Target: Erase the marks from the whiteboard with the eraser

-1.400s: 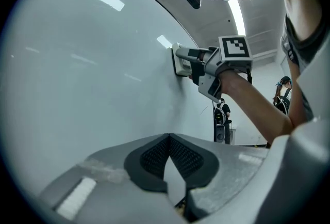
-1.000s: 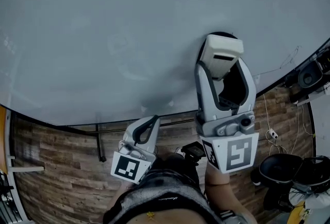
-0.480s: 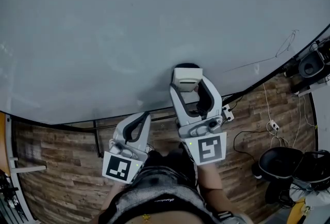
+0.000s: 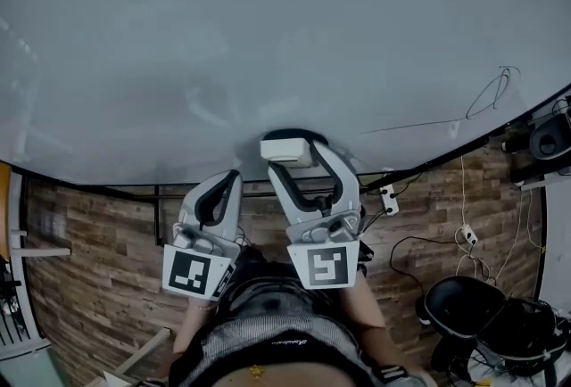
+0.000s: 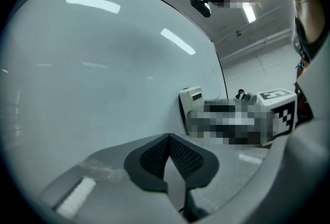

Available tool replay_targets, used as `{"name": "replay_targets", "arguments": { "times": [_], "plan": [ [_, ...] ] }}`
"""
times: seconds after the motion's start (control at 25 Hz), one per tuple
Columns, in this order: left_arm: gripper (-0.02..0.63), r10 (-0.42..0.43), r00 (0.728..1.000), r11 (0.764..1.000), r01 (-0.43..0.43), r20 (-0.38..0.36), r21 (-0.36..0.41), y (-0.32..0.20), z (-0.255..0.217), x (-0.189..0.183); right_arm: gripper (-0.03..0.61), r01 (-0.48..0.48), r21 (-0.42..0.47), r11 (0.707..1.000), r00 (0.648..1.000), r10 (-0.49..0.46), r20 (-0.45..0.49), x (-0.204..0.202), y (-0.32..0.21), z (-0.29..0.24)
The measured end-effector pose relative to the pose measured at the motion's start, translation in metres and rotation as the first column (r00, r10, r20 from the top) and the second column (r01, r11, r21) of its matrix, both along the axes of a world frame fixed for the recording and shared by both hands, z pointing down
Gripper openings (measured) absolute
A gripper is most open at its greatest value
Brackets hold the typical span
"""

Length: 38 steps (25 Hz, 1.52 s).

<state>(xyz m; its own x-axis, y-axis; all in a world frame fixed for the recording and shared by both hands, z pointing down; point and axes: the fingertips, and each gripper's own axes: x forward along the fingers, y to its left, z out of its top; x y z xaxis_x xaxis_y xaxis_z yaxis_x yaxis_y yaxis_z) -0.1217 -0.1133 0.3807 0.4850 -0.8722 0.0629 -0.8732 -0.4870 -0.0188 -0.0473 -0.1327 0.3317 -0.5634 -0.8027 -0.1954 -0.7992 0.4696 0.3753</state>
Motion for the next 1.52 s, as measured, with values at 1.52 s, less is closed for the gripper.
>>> {"name": "replay_targets", "arguments": {
  "times": [1.52],
  "plan": [
    [-0.002, -0.081, 0.997, 0.997, 0.081, -0.015, -0.006, -0.008, -0.001, 0.177, 0.25, -0.129, 0.027, 0.991, 0.991, 0.127, 0.048, 0.27, -0.026, -0.068]
  ]
}}
